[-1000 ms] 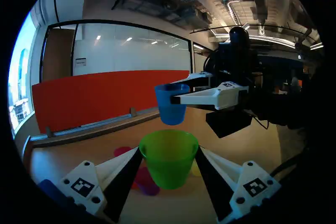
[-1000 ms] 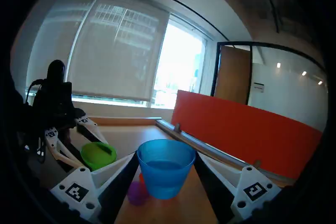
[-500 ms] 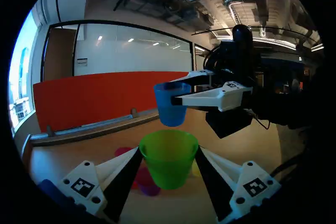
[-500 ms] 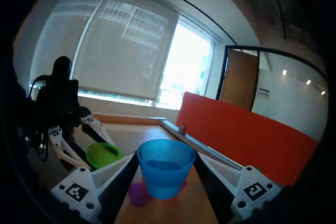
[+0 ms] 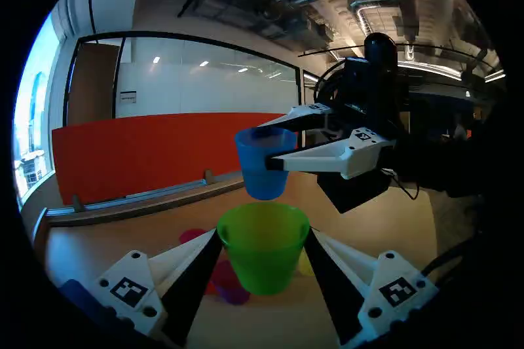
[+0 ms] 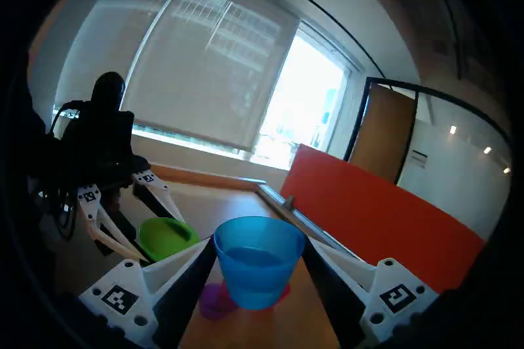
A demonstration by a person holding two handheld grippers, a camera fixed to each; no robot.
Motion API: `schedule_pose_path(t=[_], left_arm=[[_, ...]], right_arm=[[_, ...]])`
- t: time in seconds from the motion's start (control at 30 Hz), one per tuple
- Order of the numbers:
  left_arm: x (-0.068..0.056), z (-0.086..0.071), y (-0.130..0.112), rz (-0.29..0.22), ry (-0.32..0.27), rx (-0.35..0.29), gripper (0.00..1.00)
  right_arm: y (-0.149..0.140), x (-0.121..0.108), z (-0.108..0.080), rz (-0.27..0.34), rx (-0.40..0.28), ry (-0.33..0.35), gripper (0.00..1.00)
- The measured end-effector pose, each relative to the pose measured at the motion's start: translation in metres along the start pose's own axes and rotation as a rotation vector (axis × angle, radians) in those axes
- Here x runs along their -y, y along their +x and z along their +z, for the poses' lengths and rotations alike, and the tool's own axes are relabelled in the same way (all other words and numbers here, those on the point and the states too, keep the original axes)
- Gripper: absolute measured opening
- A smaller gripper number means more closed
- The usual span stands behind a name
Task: Pour water
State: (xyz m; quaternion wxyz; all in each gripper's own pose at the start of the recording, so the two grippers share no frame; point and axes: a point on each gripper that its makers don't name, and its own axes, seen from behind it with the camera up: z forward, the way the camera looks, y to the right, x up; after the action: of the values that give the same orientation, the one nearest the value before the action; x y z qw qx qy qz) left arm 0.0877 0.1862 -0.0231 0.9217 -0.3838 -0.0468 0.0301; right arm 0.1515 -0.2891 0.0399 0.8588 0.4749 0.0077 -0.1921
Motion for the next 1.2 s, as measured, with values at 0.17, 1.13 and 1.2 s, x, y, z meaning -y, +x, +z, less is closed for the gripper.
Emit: schedule_pose_path(t=[0.17, 1.13, 1.2], left_arm=[[0.0, -0.001, -0.001, -0.001, -0.003, -0.001, 0.87], [0.001, -0.004, -0.001, -0.003, -0.003, -0.007, 0.87], [0.001, -0.004, 0.0, -0.003, -0.004, -0.008, 0.87]], right_arm=[[0.003, 0.005, 0.002, -0.045, 0.006, 0.017, 0.93], [0.017, 0.016, 0.012, -0.283, 0.018, 0.042, 0.93], [0.019, 0.016, 0.012, -0.293, 0.017, 0.041, 0.93]])
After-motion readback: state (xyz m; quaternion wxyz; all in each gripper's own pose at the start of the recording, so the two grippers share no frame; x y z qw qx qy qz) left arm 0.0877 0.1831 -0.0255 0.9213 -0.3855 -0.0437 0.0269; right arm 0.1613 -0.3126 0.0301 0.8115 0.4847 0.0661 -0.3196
